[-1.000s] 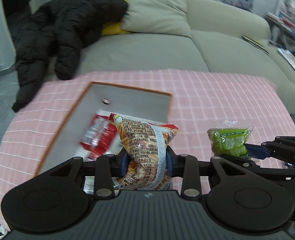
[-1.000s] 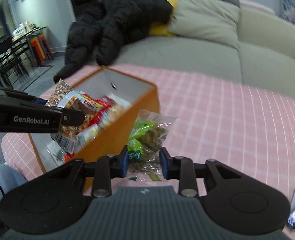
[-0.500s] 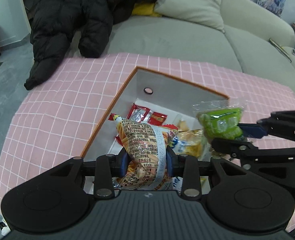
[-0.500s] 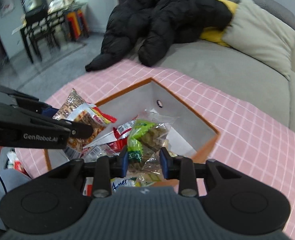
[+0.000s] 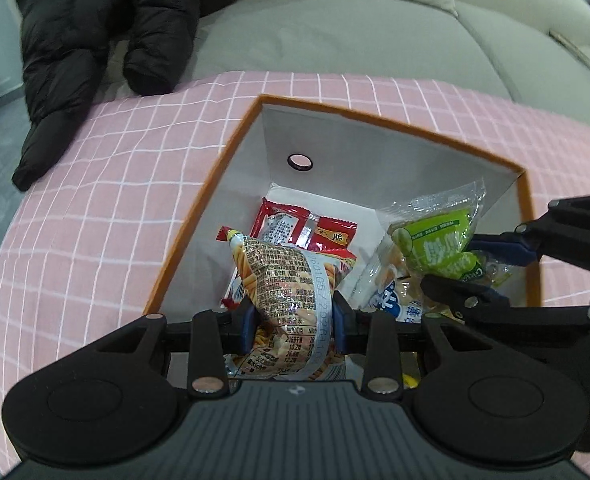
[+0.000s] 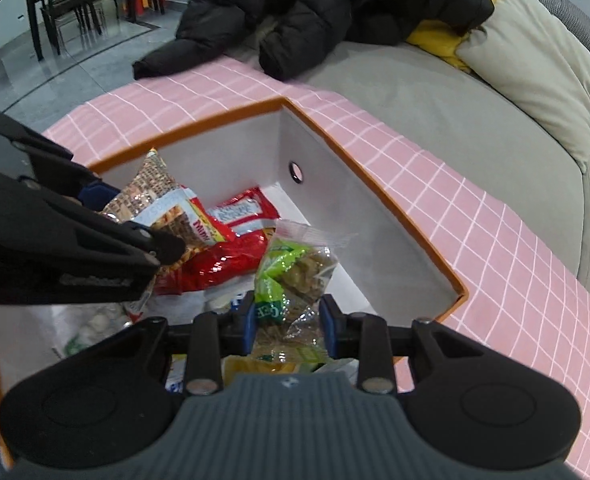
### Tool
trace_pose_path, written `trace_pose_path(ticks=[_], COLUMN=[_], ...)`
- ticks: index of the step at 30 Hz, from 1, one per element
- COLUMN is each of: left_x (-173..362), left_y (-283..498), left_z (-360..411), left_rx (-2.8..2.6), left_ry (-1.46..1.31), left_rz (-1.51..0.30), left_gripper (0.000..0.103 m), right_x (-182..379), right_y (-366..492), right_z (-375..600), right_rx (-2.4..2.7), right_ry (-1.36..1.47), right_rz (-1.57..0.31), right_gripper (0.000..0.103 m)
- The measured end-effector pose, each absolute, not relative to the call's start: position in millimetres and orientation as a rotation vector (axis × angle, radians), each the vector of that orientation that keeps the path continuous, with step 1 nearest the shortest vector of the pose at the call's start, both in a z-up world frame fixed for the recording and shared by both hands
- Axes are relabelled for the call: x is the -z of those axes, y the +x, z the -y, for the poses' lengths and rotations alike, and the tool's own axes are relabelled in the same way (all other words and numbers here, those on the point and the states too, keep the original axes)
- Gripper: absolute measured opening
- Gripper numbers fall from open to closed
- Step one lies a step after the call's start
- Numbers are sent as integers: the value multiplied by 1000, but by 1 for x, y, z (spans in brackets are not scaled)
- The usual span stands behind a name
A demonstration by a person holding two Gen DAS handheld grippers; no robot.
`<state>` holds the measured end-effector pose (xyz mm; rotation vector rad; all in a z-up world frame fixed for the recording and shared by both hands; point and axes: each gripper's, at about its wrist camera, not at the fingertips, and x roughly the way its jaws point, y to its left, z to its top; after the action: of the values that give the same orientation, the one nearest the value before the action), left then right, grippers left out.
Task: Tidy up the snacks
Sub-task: 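Lower both bags into the box and open both tools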
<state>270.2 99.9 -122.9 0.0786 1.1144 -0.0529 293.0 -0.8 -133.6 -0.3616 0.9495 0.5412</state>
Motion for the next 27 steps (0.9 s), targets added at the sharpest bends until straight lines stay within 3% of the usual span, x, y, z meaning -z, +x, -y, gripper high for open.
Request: trace_pose_path(ticks=[15,18,23,27], left_x=[153,149,133,113], left_y=[294,292,285,277], left_z=[-101,-104,-104,-110], left_rx=[6,-1,-20,-36], left_ry=[110,92,117,80], left_rz=[-1202,-1195,-1151,-1122], left_gripper=[43,51,72,76], right_x=[143,142,132,118], right_y=[314,315,314,309], right_z=[3,3,5,9], right_rx=[-571,-567,-551,-537], right_ry=[-330,-321,-322,-295], right_rz=[-948,-959,-943,-921], right_gripper=[35,36,52,58])
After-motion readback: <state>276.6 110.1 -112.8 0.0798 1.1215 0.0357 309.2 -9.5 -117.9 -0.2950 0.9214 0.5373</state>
